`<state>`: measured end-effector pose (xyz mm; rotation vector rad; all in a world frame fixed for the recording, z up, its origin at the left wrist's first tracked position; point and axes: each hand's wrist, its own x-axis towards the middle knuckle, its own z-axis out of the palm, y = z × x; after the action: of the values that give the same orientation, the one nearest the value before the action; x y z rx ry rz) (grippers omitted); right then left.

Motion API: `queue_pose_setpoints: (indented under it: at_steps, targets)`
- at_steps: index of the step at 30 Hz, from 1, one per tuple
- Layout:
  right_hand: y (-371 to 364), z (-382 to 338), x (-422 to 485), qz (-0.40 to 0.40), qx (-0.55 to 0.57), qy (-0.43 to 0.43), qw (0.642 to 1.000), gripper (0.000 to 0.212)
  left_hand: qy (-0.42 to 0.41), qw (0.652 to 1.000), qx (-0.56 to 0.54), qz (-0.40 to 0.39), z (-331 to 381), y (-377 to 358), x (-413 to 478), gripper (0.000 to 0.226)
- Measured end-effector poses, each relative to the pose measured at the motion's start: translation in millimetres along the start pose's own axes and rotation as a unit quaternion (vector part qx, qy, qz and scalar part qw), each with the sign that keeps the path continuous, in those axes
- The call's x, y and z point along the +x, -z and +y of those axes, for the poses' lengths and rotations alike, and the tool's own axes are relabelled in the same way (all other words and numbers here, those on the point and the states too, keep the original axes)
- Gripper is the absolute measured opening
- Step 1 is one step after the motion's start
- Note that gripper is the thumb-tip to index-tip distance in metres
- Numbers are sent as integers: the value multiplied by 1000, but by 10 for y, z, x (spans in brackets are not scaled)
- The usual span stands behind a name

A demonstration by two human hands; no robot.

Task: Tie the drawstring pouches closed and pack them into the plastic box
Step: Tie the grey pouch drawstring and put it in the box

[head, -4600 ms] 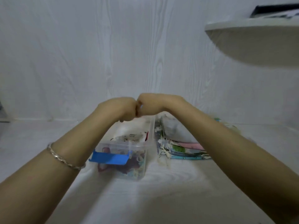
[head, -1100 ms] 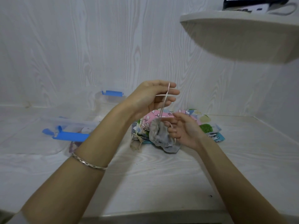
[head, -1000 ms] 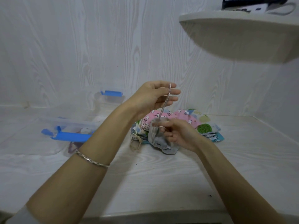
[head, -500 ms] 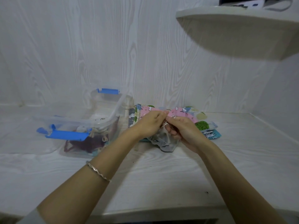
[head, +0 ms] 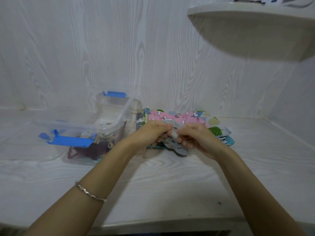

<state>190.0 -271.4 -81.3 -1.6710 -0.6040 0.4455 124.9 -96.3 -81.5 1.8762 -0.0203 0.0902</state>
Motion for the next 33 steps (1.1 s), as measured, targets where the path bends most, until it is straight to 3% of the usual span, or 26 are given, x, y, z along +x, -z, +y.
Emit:
queue_pose_setpoints:
  at_steps: [2,5,7,9,11,14,16,18,20,22,24,27,29,31,33]
  targets:
    - [4,-5,-54,0,-38,44,998,28,60,996,-69,-1,20,-7,-24,37]
    - [-47,16,-106,61,-108,139,982,28,136,976,-164,-37,125,-10,-76,36]
    - [-57,38,-109,92,-190,209,955,41,146,973,-167,-62,213,-23,-116,36]
    - [-55,33,-107,89,-248,241,934,37,116,987,-94,-50,263,-41,-124,36]
    - [-51,15,-100,53,-187,193,962,36,65,998,-16,-14,269,-58,-118,38]
    - [-36,14,-90,0,-9,116,993,49,7,1000,7,20,268,-102,-125,34]
    - [-14,45,-70,-22,24,93,995,40,-12,999,10,43,274,-146,-126,33]
    - [30,96,-50,-36,31,84,995,15,-31,997,38,67,266,-185,-101,35]
    - [65,125,-40,-38,32,66,997,27,-47,995,58,66,252,-213,-73,47]
    - [60,135,-30,-14,25,78,997,25,-58,993,78,65,238,-222,-47,55]
    - [30,137,-13,27,102,95,990,21,-78,987,110,87,204,-213,-22,53]
    - [60,148,37,91,340,67,934,31,-81,973,149,153,120,-168,17,38]
    - [93,160,50,105,464,26,879,24,-64,976,91,188,97,-145,2,36]
    - [92,191,73,123,561,-6,819,15,-49,982,-89,157,104,-152,-5,37]
    - [61,237,84,141,598,-31,789,11,-52,950,-294,94,115,-184,4,39]
